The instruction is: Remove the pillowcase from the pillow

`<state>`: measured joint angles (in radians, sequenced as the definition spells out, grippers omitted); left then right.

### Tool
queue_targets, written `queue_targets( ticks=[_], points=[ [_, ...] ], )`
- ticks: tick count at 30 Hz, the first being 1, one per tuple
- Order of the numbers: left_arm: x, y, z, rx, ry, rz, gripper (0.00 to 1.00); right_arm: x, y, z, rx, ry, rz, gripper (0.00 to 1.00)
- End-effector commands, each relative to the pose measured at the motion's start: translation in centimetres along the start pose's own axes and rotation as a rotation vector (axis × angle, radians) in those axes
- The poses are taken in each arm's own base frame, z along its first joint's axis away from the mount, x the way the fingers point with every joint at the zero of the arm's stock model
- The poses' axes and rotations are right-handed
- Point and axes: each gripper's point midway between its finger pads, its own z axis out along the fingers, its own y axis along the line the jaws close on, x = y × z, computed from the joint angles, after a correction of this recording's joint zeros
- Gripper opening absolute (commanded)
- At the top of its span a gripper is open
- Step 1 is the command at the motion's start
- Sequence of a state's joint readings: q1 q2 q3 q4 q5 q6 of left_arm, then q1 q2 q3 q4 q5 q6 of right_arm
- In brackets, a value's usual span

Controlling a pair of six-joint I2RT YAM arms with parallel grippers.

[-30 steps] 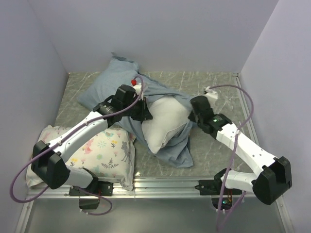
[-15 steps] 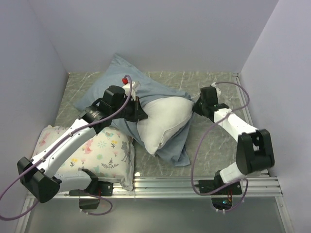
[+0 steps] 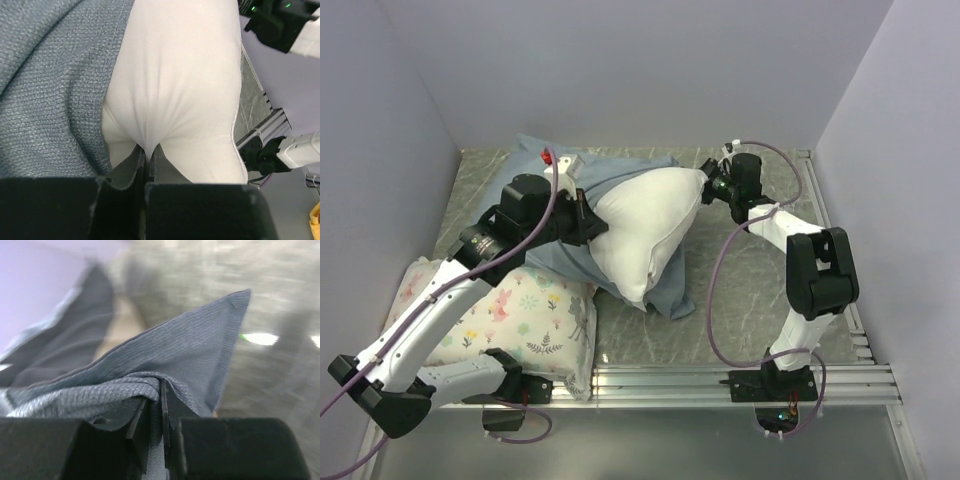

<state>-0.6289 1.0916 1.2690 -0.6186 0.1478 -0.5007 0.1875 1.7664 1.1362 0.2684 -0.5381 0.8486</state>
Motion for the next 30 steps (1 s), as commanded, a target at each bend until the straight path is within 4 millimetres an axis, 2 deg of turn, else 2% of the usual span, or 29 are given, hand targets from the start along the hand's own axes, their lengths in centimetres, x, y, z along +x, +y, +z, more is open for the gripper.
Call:
queue_targets(
  ticks=[1,3,5,6,7,8,9,11,12,14,15,16,18,19,20,21,22,27,28,30],
  points=[
    [-7.2,-4.7,-3.6,0.145,-0.255,0.061,0.0,-1.0,4.2,0.1,-0.241,0.019,0.005,0.19],
    [-8.2,-5.2,-2.8,0.168,-0.286,0.087,0.0,-0.7,4.4,0.5,-0.247,0.028,0.02,0.21],
    [-10.2,-6.4,-2.7,0.208,-0.339,0.111,0.0,-0.4,4.3,1.3,-0.231,0.037,0.013,0.22],
    [-10.5,-6.7,-1.7,0.224,-0.329,0.116,0.0,-0.2,3.1,1.9,-0.174,0.035,0.003,0.23],
    [-12.1,-7.7,-2.1,0.257,-0.37,0.108,0.0,-0.6,2.8,2.2,-0.148,0.023,-0.009,0.24],
    [-12.8,-8.0,-1.9,0.286,-0.371,0.103,0.0,-0.6,2.4,2.5,-0.125,0.01,-0.026,0.26],
    [-13.3,-8.0,-0.8,0.301,-0.363,0.09,0.0,-0.6,2.2,2.6,-0.122,0.002,-0.031,0.27],
    [-15.7,-8.1,-0.8,0.329,-0.42,0.039,0.0,-0.3,1.5,2.8,-0.109,0.0,-0.022,0.33],
    [-15.6,-7.7,0.7,0.335,-0.394,0.013,0.0,-0.1,1.5,2.8,-0.111,0.008,-0.021,0.36],
    [-16.7,-7.3,1.5,0.339,-0.407,-0.043,0.0,0.0,1.2,2.3,-0.098,0.003,-0.021,0.45],
    [-16.8,-6.9,2.7,0.326,-0.394,-0.067,0.0,-0.5,1.6,1.2,-0.084,-0.019,-0.031,0.49],
    [-16.9,-6.5,3.3,0.312,-0.397,-0.079,0.0,-0.7,0.2,0.7,-0.022,-0.05,-0.018,0.55],
    [-16.8,-5.6,4.9,0.283,-0.387,-0.101,0.0,-1.4,-0.2,-1.2,0.039,-0.077,0.003,0.6],
    [-16.8,-5.2,5.5,0.27,-0.387,-0.112,0.0,-2.1,-1.4,-2.3,0.079,-0.107,0.027,0.63],
    [-16.7,-4.8,6.0,0.261,-0.384,-0.12,0.0,-2.3,-1.7,-3.1,0.1,-0.119,0.041,0.65],
    [-16.5,-4.2,6.9,0.246,-0.374,-0.135,0.0,-2.8,-1.3,-4.4,0.11,-0.143,0.049,0.67],
    [-16.4,-3.8,7.4,0.24,-0.372,-0.142,0.0,-3.2,-2.3,-5.4,0.142,-0.164,0.066,0.7],
    [-15.9,-3.5,9.8,0.268,-0.349,-0.19,0.0,-5.5,-2.2,-10.6,0.243,-0.31,0.067,0.75],
    [-15.8,-3.4,10.0,0.266,-0.345,-0.198,0.0,-6.2,-1.9,-11.3,0.258,-0.337,0.058,0.77],
    [-16.2,-3.4,10.3,0.268,-0.365,-0.195,0.0,-7.0,-2.5,-12.3,0.309,-0.356,0.054,0.78]
  ],
)
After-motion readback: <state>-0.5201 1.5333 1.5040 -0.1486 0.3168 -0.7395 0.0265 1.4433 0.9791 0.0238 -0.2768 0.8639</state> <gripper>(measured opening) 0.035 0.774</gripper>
